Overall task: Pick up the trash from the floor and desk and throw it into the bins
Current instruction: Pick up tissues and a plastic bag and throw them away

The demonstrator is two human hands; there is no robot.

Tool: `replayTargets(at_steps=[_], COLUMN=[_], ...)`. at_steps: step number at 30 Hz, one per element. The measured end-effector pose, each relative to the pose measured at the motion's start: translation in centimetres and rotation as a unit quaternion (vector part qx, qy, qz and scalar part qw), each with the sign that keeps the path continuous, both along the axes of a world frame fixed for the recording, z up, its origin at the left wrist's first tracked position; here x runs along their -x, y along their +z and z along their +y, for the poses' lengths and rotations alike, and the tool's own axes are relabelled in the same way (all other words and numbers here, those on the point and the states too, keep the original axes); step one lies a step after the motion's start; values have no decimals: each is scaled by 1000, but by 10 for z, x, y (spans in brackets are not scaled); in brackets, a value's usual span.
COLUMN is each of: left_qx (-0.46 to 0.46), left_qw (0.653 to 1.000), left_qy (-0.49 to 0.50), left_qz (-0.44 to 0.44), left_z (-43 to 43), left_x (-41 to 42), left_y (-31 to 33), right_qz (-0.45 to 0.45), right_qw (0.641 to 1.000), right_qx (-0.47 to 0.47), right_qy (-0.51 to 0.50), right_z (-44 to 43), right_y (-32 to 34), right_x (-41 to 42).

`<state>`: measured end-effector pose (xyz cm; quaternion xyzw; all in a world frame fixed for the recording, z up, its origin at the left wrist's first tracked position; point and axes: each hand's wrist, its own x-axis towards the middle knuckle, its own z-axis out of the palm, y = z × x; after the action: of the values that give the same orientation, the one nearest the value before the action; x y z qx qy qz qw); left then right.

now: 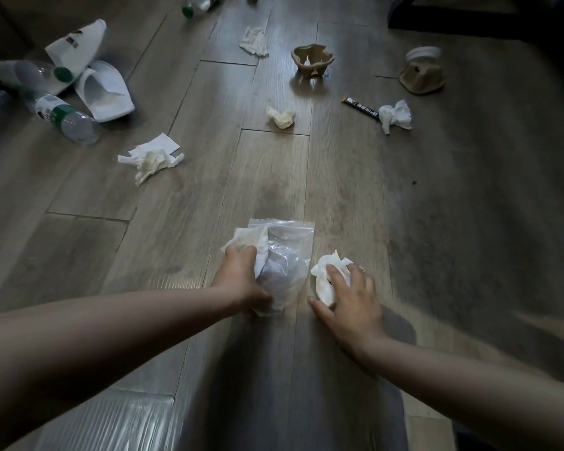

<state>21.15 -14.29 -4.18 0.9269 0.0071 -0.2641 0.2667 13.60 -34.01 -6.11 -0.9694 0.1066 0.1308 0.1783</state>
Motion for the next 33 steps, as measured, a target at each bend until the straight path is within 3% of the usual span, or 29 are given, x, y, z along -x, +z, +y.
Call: replayTargets(at_steps=[6, 11, 17, 28, 33], left_qx=[20, 51, 133, 234, 209], left_qw=[1000, 998, 984, 957, 948], left_qy=[7, 41, 92, 153, 235], left_qz=[-12, -9, 68, 75, 60], left_z=[5, 9, 16, 3, 3], left_x=[-4, -15, -19, -53, -60], left_y=[0, 2, 14, 88, 160], right_qz=[-37, -31, -69, -129, -120], right_qw=[997, 989, 978, 955, 949], right_qx=[-64, -142, -183, -219, -220], right_qy=[22, -18, -80, -152, -191], right_z=[-8, -17, -16, -36, -36], right_y=[-6, -3, 8, 95, 162], right_x=[3, -10, -13, -49, -64])
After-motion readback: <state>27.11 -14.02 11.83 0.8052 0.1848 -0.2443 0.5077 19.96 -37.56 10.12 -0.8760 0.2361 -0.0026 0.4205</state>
